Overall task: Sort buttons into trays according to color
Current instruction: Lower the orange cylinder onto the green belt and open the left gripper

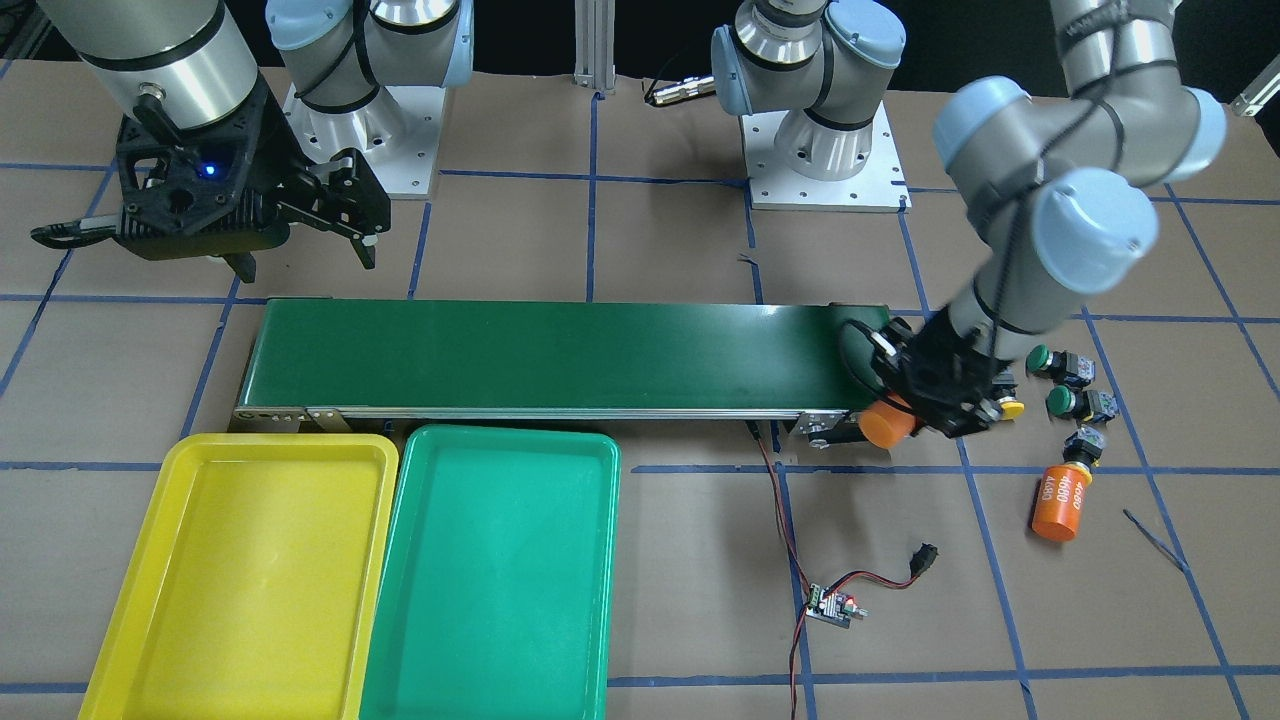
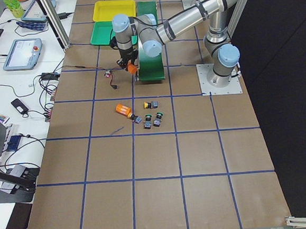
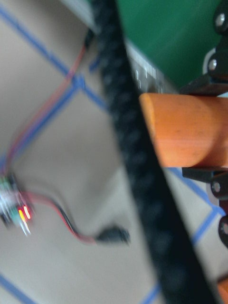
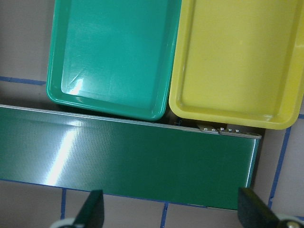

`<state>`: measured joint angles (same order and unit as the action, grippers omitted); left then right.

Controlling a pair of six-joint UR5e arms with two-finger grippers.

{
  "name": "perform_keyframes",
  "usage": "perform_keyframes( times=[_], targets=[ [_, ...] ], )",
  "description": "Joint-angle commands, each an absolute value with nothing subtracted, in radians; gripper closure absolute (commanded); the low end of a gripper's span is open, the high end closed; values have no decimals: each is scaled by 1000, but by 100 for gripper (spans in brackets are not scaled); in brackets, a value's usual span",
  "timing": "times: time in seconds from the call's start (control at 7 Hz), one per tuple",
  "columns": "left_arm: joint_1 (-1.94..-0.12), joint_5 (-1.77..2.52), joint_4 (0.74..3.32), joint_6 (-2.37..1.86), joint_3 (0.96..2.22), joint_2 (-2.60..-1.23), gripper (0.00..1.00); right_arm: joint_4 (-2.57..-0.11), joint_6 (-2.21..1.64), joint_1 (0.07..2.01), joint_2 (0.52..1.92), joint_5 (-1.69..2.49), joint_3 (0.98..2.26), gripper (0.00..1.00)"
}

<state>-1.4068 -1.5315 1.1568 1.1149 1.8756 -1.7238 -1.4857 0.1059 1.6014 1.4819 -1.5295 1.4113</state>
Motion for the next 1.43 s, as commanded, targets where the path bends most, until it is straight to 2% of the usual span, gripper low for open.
perform_keyframes(
  times=[0.0,0.29,0.43,0.57,1.0,1.29],
  targets=[
    [-1466,-1532,1148,1257,2033,-1620,99,-1486,106,1601,1482,-1529,1411,0],
    [-1466,-1534,1115,1394,2078,-1615,97,-1486,106,1601,1480,-1529,1411,0],
    [-1468,-1532,1108,1397,2091,-1632,41,-1485,106,1601,1482,-1529,1411,0],
    [-1470,-1528,1077,1388,2092,-1631,0,-1485,106,1601,1480,-1529,1411,0],
    [-1425,-1546,1077,1359,2042,-1589,0,-1486,106,1601,1480,-1529,1411,0],
    [-1321,-1629,1086,1374,1891,-1682,0,-1485,106,1601,1482,-1529,1411,0]
  ],
)
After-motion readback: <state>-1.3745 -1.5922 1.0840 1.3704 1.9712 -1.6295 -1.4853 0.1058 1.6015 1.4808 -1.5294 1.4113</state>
